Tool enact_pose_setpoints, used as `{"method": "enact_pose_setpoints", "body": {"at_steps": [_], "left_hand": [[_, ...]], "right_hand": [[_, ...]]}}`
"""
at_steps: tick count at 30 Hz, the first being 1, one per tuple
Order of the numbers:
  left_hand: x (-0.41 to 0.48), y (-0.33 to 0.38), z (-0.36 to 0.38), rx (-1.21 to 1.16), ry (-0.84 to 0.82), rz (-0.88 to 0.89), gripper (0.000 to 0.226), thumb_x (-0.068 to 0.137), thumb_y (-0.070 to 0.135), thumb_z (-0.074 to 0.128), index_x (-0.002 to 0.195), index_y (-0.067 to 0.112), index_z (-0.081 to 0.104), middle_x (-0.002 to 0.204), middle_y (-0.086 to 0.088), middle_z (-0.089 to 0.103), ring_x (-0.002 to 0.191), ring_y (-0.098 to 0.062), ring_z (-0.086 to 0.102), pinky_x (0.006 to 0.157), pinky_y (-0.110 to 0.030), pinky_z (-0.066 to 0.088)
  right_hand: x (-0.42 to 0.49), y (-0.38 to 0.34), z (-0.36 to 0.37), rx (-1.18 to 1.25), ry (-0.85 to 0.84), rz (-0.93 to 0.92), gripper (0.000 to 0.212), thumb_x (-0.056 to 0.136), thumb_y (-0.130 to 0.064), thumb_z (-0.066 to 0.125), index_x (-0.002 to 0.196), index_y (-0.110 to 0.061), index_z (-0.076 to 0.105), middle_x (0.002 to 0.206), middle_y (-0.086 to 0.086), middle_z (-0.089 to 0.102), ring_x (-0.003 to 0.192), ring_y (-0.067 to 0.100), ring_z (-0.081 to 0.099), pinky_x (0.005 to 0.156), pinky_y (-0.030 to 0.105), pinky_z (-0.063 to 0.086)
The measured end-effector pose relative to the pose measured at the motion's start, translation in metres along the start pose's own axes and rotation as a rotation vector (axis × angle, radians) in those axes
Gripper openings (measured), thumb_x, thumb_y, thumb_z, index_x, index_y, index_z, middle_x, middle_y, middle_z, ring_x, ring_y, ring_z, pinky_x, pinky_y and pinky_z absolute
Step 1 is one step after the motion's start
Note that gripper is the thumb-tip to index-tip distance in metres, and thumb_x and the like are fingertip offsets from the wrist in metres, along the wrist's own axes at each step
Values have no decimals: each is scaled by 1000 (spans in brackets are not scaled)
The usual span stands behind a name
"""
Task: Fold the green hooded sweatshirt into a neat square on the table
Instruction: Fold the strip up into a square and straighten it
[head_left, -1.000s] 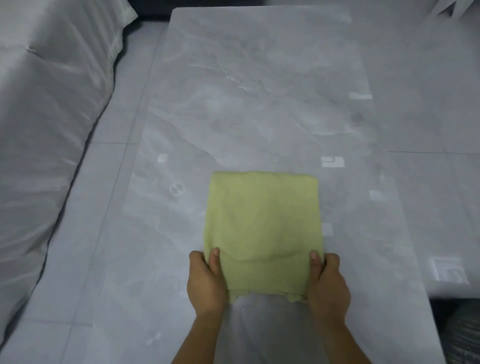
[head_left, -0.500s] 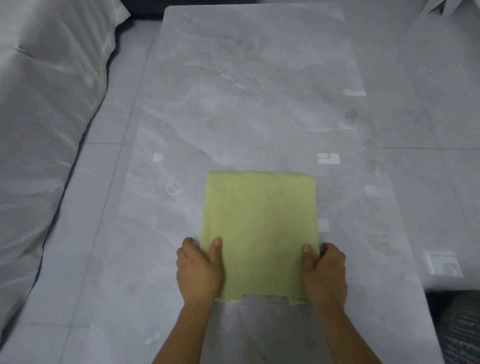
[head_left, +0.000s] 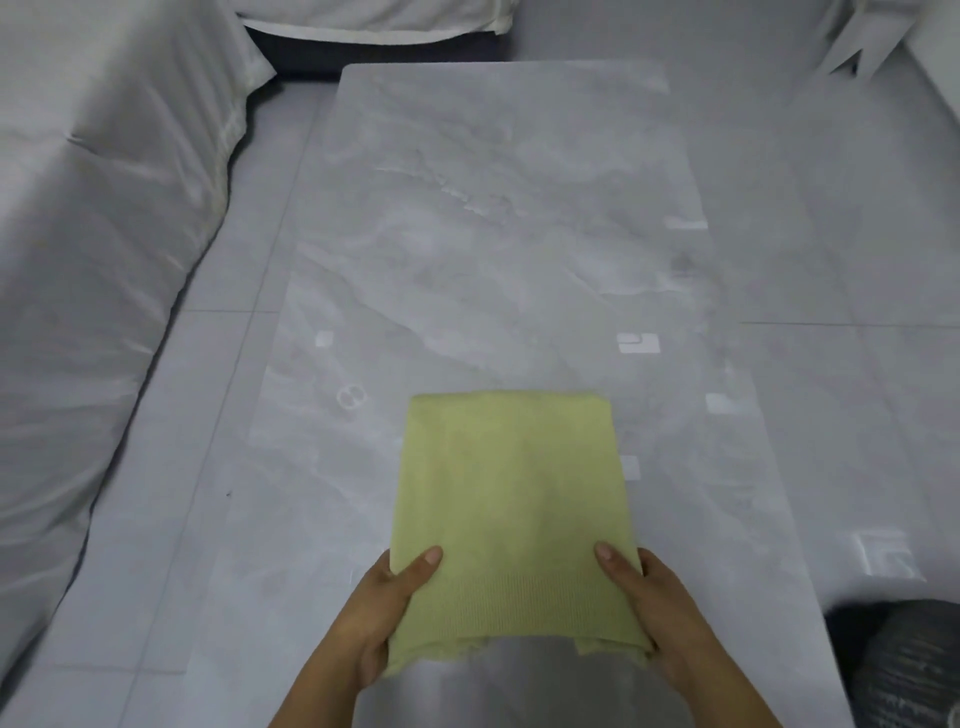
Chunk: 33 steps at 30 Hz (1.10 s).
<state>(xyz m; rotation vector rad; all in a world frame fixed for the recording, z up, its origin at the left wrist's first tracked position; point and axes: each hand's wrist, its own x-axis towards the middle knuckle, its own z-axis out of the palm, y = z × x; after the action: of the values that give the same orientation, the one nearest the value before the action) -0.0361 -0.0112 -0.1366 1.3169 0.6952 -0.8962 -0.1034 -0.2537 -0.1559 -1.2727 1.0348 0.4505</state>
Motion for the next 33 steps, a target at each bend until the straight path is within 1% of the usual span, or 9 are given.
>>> {"method": "enact_pose_setpoints", "body": {"at_steps": [7,11,14,17,19,22,24,27,33], "left_hand": [[-38,-38,-6,-49,-60,-141,65,56,23,85,109,-6,61,100,-23,71,90,-37,68,67,-37,59],[-67,-56,-11,86,-195,-112,78,44,31,91,111,4,60,100,-10,74,91,-24,70,64,-24,57],[-85,-75,-5,180,-176,-16,93,23,50,91,104,19,59,90,9,76,87,-11,70,65,-16,54],[-95,-92,-3,227,-52,107,88,10,60,84,89,28,60,68,25,70,88,-5,61,58,-8,50],[-106,-93,-6,264,-96,97,91,9,60,84,89,25,62,69,22,72,85,-7,64,56,-8,49],[-122,-88,-13,272,-183,80,105,5,57,87,98,15,65,86,3,76,84,-13,70,62,-17,53],[-131,-79,-12,229,-207,99,105,12,47,92,105,9,64,98,-9,74,91,-25,70,69,-27,56],[-150,-70,-4,164,-271,111,75,43,28,91,107,1,62,103,-20,71,91,-32,70,62,-30,58],[-182,-65,20,93,-339,107,28,84,2,54,111,-7,59,101,-27,69,84,-35,70,59,-32,59]], "right_hand": [[-26,21,-19,135,-236,157,75,45,-40,87,105,-1,65,97,17,72,90,34,69,69,36,56],[-50,39,-37,11,-249,45,69,52,-53,80,109,-19,63,113,6,67,101,20,61,87,29,49],[-77,42,-47,-93,-186,-44,30,79,-33,66,108,-29,56,136,4,51,113,10,48,89,13,36],[-97,62,-53,-235,-165,-240,112,44,-76,68,134,-18,33,138,-7,35,127,8,29,95,10,22],[-102,78,-55,-320,-63,-306,149,18,-98,41,141,-15,26,143,-8,28,140,16,19,111,19,12],[-128,77,-55,-167,-93,-274,93,70,-60,65,139,-7,32,137,-5,39,134,20,33,104,14,22],[-139,72,-52,34,-183,-141,60,76,-31,70,127,-7,50,113,-2,64,108,21,60,86,18,46],[-161,75,-56,338,-274,-71,45,69,-20,69,109,-1,61,101,18,71,94,34,67,75,37,55],[-203,85,-79,484,-190,-96,55,67,-19,73,113,7,60,109,28,65,100,40,63,79,40,57]]}}
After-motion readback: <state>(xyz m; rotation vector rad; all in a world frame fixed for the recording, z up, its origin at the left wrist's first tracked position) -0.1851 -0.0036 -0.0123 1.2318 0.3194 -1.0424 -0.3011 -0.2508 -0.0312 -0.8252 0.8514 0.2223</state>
